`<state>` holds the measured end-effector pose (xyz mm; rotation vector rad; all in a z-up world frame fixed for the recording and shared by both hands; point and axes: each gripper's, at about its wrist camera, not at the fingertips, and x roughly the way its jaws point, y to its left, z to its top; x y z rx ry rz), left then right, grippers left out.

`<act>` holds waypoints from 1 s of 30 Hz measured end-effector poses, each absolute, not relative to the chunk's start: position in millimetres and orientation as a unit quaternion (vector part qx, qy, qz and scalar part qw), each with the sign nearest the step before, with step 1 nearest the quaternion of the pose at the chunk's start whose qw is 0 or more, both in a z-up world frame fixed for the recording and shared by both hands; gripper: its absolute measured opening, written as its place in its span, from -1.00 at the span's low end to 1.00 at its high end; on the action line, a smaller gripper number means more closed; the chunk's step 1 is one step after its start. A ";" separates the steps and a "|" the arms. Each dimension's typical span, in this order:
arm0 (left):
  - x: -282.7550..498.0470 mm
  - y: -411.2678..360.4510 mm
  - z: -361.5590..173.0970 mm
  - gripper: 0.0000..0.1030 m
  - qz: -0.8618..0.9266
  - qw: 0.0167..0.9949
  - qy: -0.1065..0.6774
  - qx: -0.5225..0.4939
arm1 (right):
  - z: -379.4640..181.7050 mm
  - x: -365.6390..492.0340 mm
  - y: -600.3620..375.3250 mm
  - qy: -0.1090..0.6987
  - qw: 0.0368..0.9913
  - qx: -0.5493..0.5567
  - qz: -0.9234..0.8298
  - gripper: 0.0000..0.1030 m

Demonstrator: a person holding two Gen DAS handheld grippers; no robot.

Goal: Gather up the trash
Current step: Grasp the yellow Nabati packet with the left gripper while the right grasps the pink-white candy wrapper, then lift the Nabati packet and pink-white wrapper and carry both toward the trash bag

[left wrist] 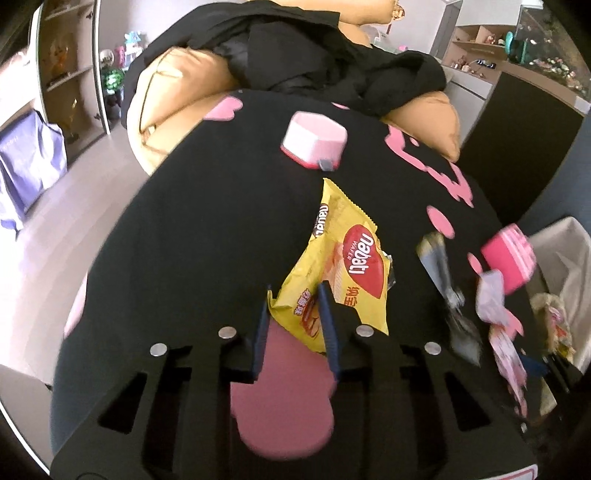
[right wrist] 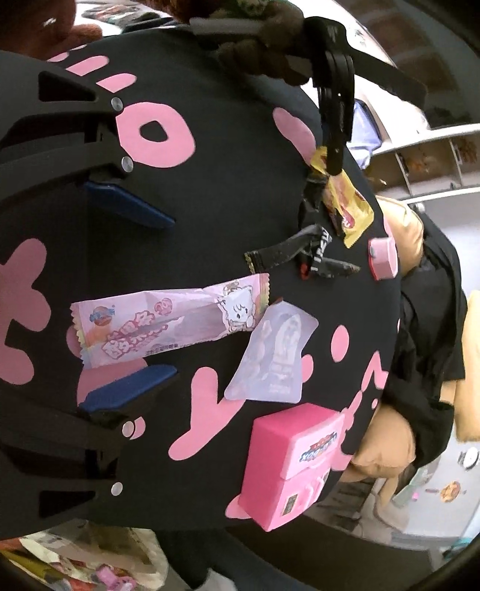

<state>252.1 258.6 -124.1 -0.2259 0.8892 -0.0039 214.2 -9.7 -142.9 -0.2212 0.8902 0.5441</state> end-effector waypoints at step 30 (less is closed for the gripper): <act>165.5 248.2 -118.6 -0.22 -0.054 0.890 0.421 -0.168 | -93.7 214.0 -37.0 0.394 0.885 -0.085 0.232 -0.60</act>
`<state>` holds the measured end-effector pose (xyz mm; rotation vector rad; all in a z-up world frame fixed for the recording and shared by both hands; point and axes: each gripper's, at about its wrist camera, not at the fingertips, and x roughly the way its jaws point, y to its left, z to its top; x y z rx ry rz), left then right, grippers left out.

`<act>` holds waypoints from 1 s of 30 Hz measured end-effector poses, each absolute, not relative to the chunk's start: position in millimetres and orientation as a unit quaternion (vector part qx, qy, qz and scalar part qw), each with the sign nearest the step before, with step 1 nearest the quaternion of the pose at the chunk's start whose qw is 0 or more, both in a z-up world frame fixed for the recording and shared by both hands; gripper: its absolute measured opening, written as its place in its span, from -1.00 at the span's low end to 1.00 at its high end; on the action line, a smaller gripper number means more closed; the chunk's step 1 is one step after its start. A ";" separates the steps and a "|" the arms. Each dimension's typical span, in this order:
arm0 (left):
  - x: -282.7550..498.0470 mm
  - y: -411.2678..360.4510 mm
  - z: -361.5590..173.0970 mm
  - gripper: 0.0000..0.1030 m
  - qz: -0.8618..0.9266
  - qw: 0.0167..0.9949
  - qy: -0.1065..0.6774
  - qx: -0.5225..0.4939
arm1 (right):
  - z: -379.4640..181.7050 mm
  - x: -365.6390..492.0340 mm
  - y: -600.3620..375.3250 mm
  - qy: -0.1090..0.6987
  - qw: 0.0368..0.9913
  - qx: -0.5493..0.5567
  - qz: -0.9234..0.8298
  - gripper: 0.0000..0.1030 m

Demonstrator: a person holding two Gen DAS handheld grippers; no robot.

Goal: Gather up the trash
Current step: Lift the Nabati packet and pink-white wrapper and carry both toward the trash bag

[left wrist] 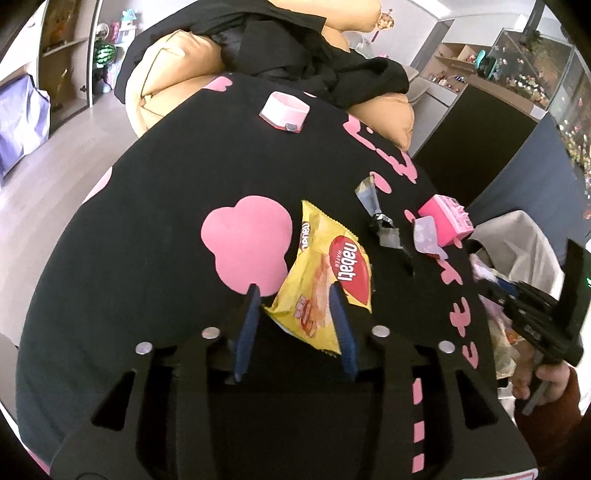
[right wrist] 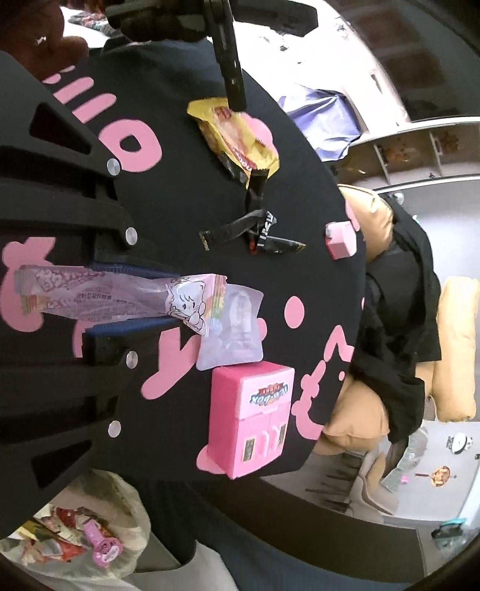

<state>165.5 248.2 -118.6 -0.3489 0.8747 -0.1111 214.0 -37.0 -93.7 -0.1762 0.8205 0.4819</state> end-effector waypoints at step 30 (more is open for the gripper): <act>183.5 192.0 -96.2 -0.67 -0.025 0.919 0.388 -0.064 | -96.9 193.0 -82.8 0.373 0.899 -0.023 0.229 -0.60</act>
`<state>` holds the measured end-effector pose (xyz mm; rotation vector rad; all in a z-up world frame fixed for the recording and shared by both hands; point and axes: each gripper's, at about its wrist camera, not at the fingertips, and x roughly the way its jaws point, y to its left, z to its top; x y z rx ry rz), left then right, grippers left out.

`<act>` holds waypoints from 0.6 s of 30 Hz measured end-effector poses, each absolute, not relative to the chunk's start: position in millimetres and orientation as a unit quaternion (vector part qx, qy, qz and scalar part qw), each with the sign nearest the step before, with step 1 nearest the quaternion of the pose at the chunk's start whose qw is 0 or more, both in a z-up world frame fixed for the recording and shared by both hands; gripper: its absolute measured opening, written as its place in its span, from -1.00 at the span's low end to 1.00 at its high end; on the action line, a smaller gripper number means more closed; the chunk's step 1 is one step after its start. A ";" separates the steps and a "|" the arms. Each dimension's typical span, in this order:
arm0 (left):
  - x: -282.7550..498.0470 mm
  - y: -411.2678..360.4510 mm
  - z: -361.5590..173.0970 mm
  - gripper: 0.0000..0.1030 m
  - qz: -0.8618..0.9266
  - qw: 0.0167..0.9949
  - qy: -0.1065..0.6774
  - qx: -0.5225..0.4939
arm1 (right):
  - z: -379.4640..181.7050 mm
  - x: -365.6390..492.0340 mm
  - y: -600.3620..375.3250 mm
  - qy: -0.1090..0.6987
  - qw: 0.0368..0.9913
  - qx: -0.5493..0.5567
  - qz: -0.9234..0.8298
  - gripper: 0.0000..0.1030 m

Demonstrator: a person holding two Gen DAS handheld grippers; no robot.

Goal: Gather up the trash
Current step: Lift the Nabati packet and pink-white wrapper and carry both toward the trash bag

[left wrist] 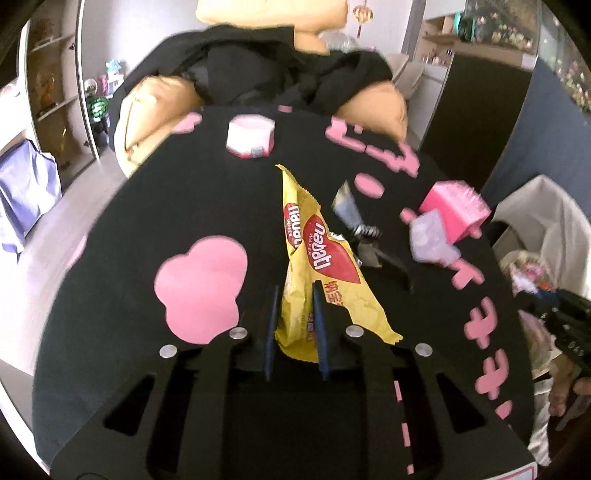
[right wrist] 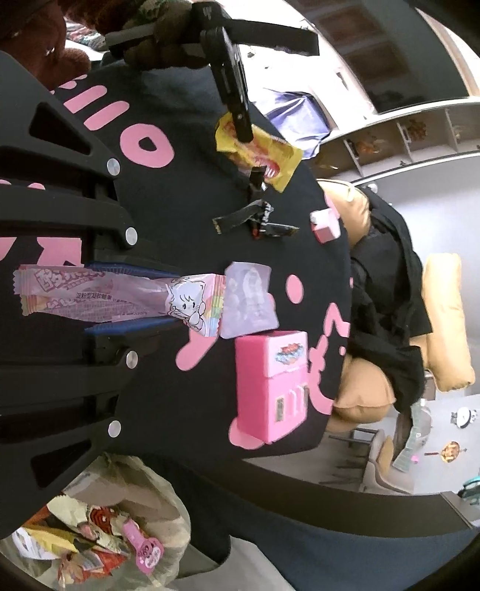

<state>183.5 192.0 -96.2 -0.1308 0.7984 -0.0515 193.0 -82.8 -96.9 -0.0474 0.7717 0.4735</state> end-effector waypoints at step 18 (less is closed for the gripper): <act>146.2 114.1 24.9 -0.67 -0.130 0.950 0.276 -0.069 | -13.0 154.6 -133.7 0.261 0.945 -0.034 0.195 -0.60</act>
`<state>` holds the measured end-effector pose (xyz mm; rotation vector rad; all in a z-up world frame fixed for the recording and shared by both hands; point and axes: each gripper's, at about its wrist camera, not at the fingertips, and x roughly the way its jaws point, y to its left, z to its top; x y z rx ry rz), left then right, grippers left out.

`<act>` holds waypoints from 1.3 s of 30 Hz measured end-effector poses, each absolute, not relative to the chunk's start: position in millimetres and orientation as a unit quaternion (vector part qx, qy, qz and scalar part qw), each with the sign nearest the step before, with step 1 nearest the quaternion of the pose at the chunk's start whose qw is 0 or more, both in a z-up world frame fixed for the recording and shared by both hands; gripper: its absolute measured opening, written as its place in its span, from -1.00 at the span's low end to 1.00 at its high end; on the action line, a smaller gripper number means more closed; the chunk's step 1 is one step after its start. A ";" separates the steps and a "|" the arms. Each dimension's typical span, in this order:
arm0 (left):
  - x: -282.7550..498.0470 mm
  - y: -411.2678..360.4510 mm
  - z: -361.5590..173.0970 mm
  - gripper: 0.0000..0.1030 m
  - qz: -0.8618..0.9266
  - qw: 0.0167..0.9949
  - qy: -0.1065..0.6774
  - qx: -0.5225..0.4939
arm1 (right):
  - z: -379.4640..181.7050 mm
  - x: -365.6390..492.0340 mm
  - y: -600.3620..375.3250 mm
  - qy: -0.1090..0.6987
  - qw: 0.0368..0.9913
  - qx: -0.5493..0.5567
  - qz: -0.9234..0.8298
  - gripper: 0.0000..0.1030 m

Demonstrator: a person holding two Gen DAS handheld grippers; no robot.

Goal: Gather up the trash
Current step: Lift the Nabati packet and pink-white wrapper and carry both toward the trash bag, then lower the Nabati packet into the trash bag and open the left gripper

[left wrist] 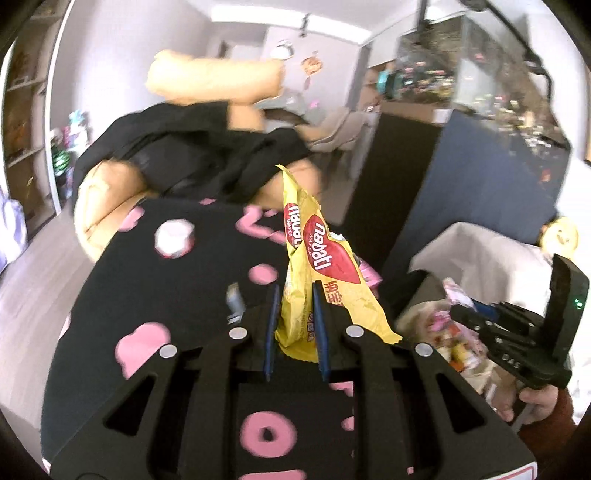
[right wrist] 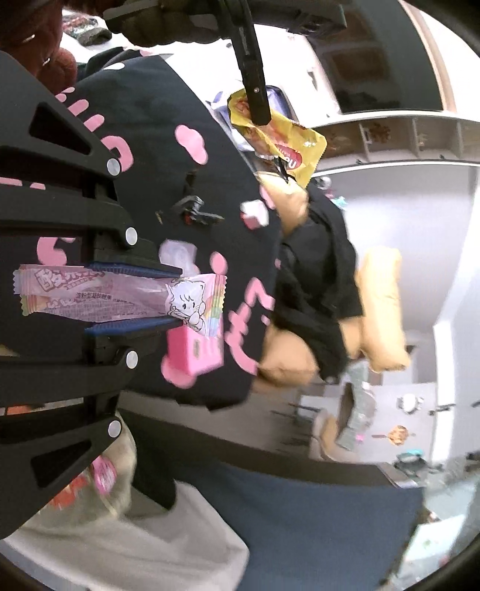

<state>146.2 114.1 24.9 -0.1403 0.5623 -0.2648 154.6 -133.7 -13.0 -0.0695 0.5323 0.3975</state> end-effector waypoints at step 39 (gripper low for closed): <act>189.3 -159.0 -47.2 -0.65 -0.342 0.859 0.382 -0.008 | -16.1 105.2 -345.5 0.218 0.975 0.035 0.025 -0.60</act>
